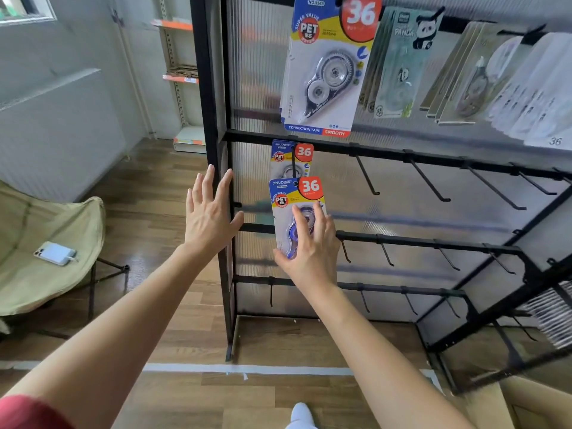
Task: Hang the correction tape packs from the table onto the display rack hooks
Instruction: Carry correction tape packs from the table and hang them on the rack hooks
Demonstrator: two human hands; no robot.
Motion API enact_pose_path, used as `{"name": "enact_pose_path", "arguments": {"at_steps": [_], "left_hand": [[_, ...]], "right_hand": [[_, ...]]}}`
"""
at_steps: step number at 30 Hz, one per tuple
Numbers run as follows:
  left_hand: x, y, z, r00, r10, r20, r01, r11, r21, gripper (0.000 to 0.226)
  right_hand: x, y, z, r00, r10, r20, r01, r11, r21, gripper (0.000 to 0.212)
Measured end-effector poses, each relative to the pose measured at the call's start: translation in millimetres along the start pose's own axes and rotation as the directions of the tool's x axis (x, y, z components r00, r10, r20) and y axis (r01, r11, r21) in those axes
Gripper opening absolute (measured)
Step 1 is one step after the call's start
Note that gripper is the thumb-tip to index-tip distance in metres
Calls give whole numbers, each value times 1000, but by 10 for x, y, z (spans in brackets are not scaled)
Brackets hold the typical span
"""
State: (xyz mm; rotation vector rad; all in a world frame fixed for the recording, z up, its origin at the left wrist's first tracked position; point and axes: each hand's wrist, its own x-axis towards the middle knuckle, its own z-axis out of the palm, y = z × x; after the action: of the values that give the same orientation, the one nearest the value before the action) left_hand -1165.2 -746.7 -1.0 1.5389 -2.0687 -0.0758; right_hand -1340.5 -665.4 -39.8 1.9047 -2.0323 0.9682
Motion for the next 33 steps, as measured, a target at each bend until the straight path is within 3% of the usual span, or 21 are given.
{"name": "enact_pose_path", "arguments": {"at_steps": [5,17,33], "left_hand": [[211,-14,42,1000,18,-7,-18,1000,18,84],[521,-42,331,999,1,-37,1,998,56,85],[562,-76,458,995,-50,-90,56,996,64,84]], "right_hand": [[219,64,121,997,17,82,-18,1000,14,88],[814,244,587,994,69,81,-73,996,45,92],[1409,339,675,939,111,326,-71,989,-133,94]]}}
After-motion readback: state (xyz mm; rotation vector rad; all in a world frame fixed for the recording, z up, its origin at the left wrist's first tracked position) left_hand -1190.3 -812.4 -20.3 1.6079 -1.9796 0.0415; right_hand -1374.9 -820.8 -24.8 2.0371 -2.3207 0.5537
